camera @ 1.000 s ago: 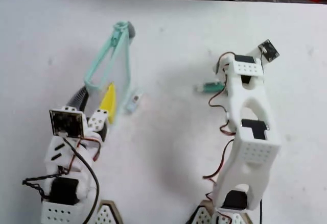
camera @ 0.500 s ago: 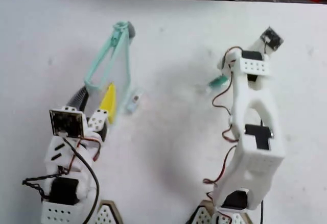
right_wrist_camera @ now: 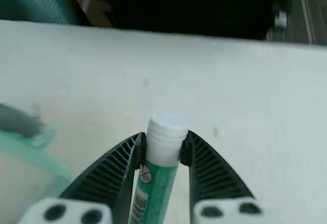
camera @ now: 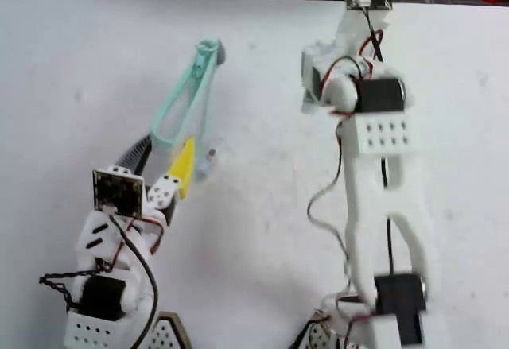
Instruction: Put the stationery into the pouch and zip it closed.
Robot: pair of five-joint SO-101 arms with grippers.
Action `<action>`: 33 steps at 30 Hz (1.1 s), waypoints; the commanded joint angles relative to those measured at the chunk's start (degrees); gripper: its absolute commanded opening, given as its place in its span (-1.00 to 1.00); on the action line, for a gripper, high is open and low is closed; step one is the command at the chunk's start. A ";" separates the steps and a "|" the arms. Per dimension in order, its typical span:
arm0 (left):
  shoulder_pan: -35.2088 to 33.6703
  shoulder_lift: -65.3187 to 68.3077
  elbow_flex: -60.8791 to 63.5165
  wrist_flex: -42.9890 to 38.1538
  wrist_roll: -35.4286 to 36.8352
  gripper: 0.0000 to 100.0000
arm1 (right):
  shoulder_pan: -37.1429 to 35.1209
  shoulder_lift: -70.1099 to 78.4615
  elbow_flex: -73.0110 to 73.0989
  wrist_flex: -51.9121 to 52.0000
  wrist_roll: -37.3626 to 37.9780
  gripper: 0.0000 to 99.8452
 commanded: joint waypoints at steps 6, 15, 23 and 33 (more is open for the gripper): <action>1.98 -0.84 -1.05 0.26 -2.73 -0.56 | -17.36 -28.18 10.11 -13.76 2.64 -0.97; 1.63 -0.84 -1.05 0.26 -2.73 -0.56 | -27.82 -33.19 31.82 -35.47 2.73 -0.97; 1.89 -0.84 -1.14 0.26 -2.73 -0.56 | -28.26 -30.90 35.43 -46.46 2.73 -0.97; 1.54 -0.84 -1.32 0.18 -2.73 -0.56 | -27.30 -19.91 32.97 -46.02 2.73 -0.97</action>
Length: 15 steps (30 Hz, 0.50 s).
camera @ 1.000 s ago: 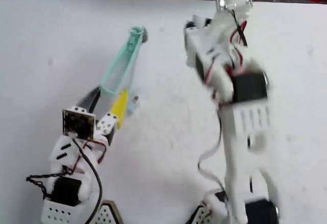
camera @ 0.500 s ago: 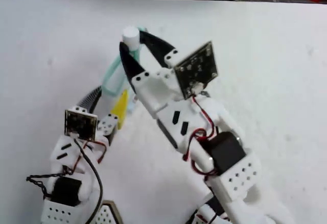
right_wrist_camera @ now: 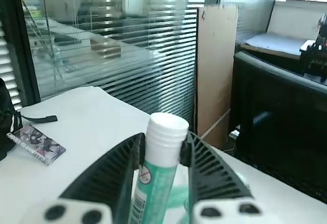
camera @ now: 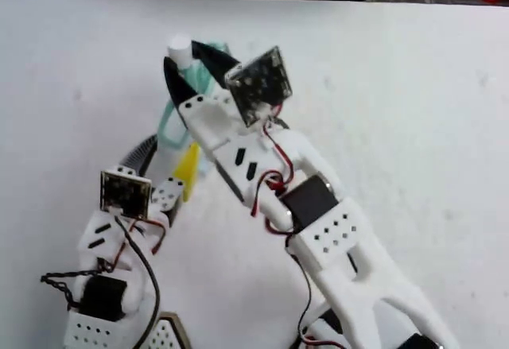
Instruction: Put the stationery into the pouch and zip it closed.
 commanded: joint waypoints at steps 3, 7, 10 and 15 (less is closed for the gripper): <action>0.22 -0.84 -1.32 -0.09 -0.70 -0.56 | 0.48 -4.09 2.55 0.04 0.35 -0.97; 0.22 -0.84 -1.32 -0.09 -0.70 -0.56 | -1.10 -9.19 8.70 0.31 0.70 -0.97; 0.22 -0.84 -1.32 -0.09 -0.70 -0.56 | -1.01 -11.56 11.08 0.31 0.79 -0.97; 0.13 -0.84 -1.32 -0.09 -0.70 -0.56 | -1.10 -12.44 11.52 2.07 0.79 -0.95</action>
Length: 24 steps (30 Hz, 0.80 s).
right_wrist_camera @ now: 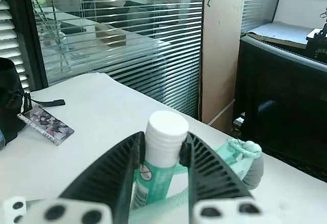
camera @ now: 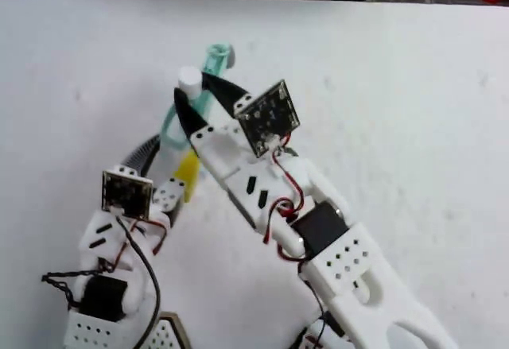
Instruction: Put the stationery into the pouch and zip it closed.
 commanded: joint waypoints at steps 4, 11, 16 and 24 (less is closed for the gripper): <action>-1.10 -0.84 -1.32 -0.09 -0.70 -0.56 | -0.22 -2.15 -0.70 1.54 0.79 -0.84; -1.10 -0.84 -1.32 -0.09 -0.70 -0.56 | -0.13 -2.42 -0.70 1.54 0.79 -0.77; -1.19 -0.84 -1.32 -0.09 -0.70 -0.56 | -0.13 -2.42 -0.79 1.54 0.79 -0.77; -1.19 -0.84 -1.32 -0.09 -0.70 -0.56 | -0.48 -2.42 -1.49 3.03 0.79 -0.57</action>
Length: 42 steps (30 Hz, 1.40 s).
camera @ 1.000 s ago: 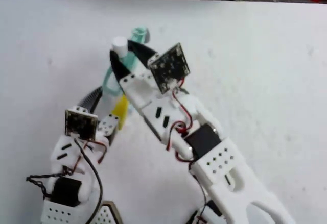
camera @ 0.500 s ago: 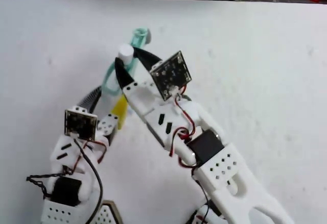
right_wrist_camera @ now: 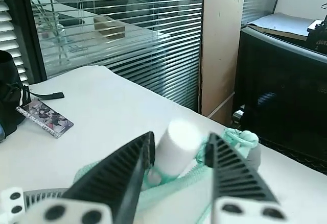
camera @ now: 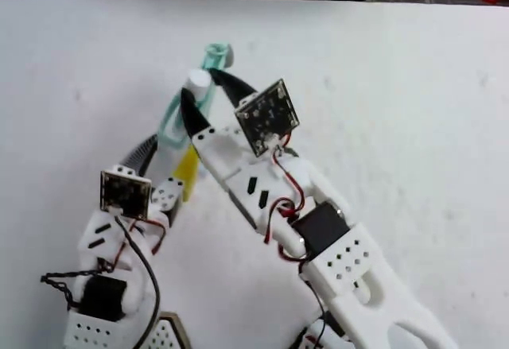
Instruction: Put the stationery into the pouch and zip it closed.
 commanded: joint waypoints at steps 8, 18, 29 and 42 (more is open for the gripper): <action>-0.84 -0.84 -1.32 -0.09 -0.70 -0.56 | -0.31 -2.33 -8.88 9.98 3.25 -0.54; -0.84 -0.84 -1.32 -0.09 -0.70 -0.56 | -1.36 3.03 -13.45 10.95 4.04 -0.66; -0.84 -0.84 -1.32 -0.09 -0.88 -0.56 | -1.45 30.73 -59.25 54.02 4.04 -0.60; -0.84 -0.84 -1.32 -0.09 -0.79 -0.56 | 1.71 58.68 -91.96 80.31 4.04 -0.60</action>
